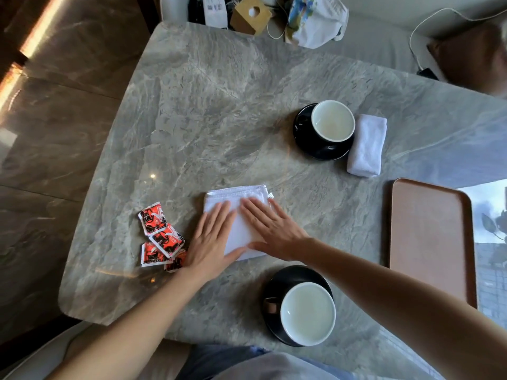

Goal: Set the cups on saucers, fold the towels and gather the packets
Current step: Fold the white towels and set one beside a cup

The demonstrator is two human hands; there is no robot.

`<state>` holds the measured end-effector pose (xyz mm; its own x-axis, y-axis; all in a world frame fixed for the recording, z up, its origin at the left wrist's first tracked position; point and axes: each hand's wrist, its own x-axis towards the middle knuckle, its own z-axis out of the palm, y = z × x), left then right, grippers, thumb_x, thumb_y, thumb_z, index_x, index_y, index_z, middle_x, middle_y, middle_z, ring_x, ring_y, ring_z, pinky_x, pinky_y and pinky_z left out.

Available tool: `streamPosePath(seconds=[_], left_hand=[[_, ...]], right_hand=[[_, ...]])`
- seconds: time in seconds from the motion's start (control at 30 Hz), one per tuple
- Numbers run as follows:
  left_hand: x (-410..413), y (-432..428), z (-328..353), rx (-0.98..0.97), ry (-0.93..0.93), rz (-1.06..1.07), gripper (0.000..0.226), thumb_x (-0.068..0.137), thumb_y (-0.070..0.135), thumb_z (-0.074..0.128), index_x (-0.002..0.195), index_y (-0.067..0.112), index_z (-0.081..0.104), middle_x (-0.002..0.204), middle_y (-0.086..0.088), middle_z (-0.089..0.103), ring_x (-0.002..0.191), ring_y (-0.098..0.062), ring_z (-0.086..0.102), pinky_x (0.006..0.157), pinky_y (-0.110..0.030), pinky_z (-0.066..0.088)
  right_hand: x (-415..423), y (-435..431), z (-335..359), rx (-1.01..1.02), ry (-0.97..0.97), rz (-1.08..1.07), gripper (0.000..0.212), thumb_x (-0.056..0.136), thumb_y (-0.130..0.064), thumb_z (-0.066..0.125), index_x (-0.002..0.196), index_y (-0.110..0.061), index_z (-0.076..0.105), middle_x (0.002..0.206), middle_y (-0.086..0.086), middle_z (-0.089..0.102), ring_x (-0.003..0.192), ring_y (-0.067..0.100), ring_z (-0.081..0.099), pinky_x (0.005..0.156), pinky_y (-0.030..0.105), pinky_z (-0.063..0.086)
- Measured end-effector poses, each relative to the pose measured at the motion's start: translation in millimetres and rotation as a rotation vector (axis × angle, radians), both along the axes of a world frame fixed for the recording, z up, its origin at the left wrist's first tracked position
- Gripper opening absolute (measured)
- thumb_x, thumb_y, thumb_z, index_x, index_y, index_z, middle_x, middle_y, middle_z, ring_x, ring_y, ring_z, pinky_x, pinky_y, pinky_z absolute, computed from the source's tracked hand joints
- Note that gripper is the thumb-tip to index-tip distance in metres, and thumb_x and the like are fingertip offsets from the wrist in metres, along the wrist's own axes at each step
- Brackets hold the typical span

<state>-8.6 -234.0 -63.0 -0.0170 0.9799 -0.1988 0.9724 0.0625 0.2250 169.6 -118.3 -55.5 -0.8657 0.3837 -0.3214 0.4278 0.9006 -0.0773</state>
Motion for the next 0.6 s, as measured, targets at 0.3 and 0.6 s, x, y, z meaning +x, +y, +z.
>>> streamPosePath(seconds=[0.3, 0.6], left_hand=[[2, 1, -5, -0.186, 0.021, 0.176, 0.110, 0.068, 0.083, 0.032, 0.149, 0.018, -0.005, 0.153, 0.005, -0.024, 0.141, -0.015, -0.025, 0.113, -0.054, -0.014], [15, -26, 22, 0.214, -0.069, 0.039, 0.060, 0.069, 0.041, 0.070, 0.121, 0.017, 0.051, 0.129, -0.002, 0.055, 0.126, -0.020, 0.042, 0.114, -0.049, 0.017]], right_hand=[[20, 7, 2, -0.096, -0.058, -0.111, 0.083, 0.093, -0.064, 0.020, 0.148, -0.018, -0.020, 0.157, -0.001, -0.022, 0.145, 0.018, -0.019, 0.119, 0.052, 0.000], [23, -5, 32, -0.150, 0.325, -0.027, 0.044, 0.082, -0.047, 0.063, 0.119, -0.024, 0.059, 0.124, -0.001, 0.060, 0.121, 0.023, 0.052, 0.103, 0.037, 0.038]])
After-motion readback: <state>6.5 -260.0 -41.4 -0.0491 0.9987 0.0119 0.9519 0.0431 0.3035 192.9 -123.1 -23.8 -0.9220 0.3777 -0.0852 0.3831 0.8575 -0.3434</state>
